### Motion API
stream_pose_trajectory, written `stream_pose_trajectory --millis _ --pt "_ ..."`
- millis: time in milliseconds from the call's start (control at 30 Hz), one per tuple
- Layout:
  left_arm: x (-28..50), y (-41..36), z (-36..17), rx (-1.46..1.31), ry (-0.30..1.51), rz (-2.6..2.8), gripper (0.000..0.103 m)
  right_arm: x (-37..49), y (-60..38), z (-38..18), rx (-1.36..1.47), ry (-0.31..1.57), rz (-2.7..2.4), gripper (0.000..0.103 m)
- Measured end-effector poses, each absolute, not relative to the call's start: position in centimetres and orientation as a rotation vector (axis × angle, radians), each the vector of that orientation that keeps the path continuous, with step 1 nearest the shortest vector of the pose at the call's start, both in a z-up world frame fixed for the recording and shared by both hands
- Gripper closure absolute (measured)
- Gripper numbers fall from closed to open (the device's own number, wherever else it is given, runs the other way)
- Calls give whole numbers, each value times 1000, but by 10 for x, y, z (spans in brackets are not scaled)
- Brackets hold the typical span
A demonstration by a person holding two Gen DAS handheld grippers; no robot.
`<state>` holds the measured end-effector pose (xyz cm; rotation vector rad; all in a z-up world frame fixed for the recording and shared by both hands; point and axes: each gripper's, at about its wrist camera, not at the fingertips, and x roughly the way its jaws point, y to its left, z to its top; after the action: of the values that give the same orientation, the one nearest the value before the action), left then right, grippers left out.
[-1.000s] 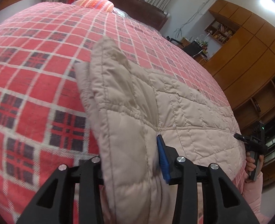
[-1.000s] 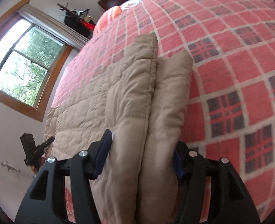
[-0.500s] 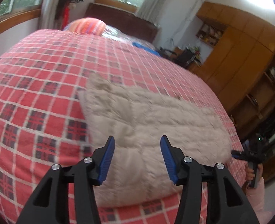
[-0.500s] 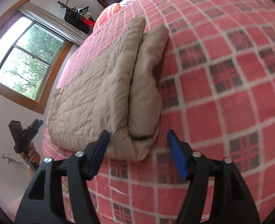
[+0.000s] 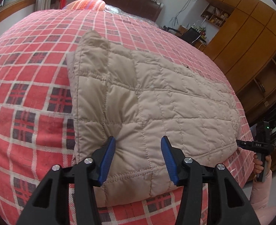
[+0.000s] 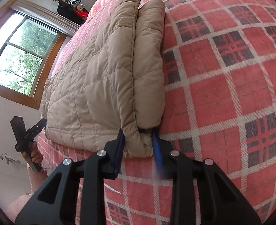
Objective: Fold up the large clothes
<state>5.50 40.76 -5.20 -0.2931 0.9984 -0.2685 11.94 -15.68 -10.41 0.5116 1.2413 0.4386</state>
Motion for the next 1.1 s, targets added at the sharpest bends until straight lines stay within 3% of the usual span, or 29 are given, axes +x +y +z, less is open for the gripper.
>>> stream_pose_trajectory --millis 100,167,200,267,333,433,667,867,1100 --pt "61 403 -44 -275 1017 -237 52 115 -162 -100 524 1222 459 68" --pt "67 392 -30 -262 1016 -243 50 112 -173 -96 556 1194 469 55" --pt "70 387 -25 -260 1016 -261 49 109 -176 -92 555 1172 475 55" --pt "78 368 -9 -255 1024 -312 37 104 -180 -85 543 1152 471 51" --pt "91 335 10 -247 1045 -384 34 99 -182 -83 527 1151 468 47" --pt "117 269 35 -185 1100 -470 28 96 -177 -80 485 1164 464 47" --pt "177 113 57 -6 1231 -546 23 94 -162 -71 414 1166 465 47" --pt "222 18 33 169 1323 -513 23 100 -141 -68 380 1160 482 46" --pt "263 -25 -12 188 1489 -401 23 111 -126 -73 371 1166 517 45"
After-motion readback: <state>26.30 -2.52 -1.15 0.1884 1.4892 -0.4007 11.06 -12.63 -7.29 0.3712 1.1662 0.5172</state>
